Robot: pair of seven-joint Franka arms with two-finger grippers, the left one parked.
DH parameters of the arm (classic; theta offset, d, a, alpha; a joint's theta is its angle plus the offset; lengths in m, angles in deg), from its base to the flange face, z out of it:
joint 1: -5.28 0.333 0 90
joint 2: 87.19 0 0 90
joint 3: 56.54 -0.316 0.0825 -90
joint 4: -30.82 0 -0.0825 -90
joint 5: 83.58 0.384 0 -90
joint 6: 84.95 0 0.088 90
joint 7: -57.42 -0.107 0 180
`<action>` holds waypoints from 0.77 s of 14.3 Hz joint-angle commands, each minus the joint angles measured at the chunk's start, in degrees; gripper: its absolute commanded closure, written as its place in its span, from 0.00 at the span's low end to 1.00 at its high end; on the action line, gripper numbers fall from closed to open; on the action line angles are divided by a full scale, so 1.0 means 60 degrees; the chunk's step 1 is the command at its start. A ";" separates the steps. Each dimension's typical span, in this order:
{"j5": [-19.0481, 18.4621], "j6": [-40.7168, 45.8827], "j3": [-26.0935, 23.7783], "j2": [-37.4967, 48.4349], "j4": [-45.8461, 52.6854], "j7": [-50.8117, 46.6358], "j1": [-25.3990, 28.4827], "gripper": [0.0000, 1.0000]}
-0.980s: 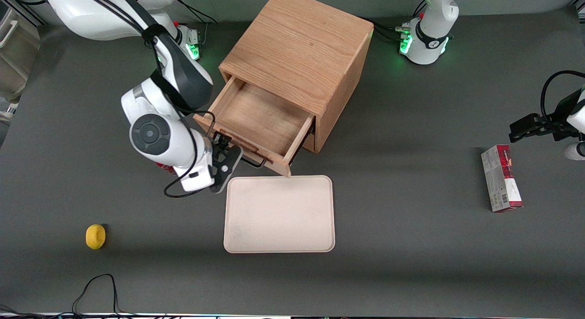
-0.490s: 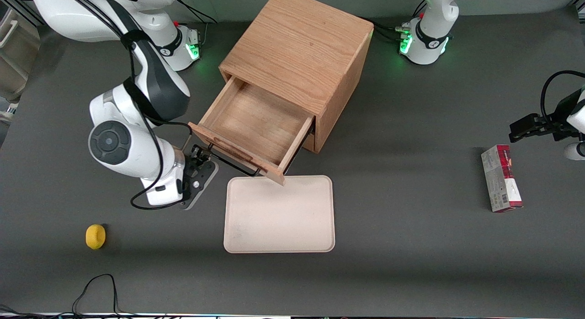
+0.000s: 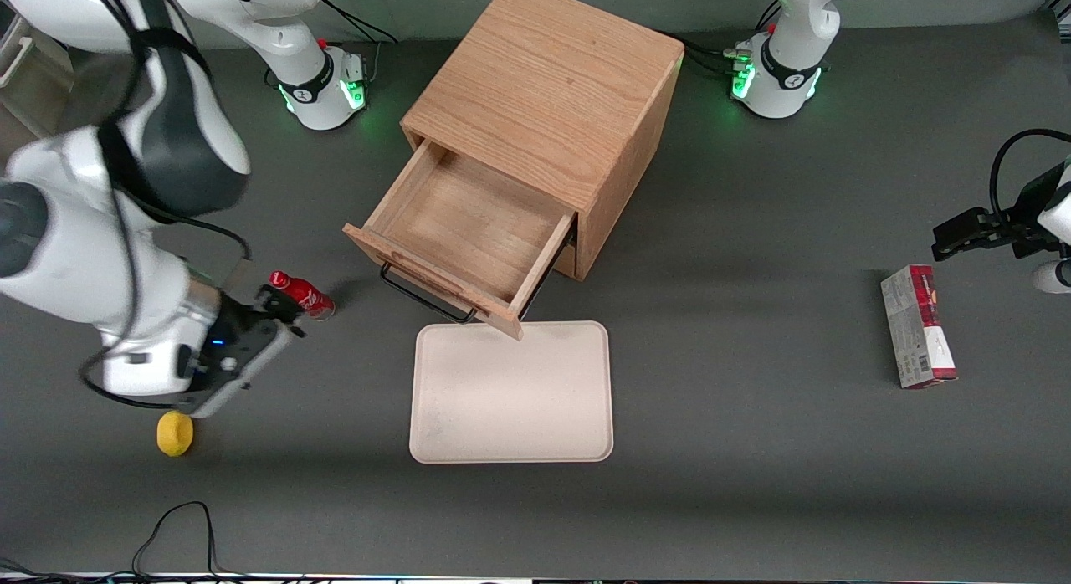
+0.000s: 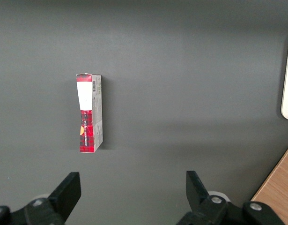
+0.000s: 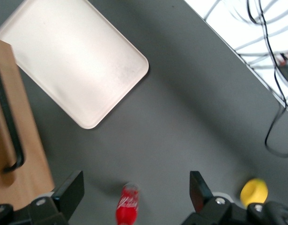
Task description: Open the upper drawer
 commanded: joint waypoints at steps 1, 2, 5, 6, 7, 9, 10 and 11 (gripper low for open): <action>0.1171 0.0996 0.1634 0.1439 -0.1047 -0.0958 0.0097 0.00; 0.1143 0.1056 0.1784 0.2039 -0.1807 -0.1661 0.0055 0.00; 0.0603 0.1057 0.2269 0.3870 -0.4020 -0.4299 0.0098 0.00; 0.0412 0.1042 0.2269 0.4441 -0.4650 -0.4522 0.0098 0.00; 0.0367 0.0998 0.2269 0.4969 -0.5193 -0.4539 0.0098 0.00; 0.0075 0.1012 0.2269 0.5617 -0.5666 -0.4655 0.0113 0.00; 0.0015 0.1013 0.2269 0.5836 -0.5900 -0.4917 0.0098 0.00; 0.0015 0.0853 0.2254 0.6143 -0.6279 -0.5094 0.0113 0.00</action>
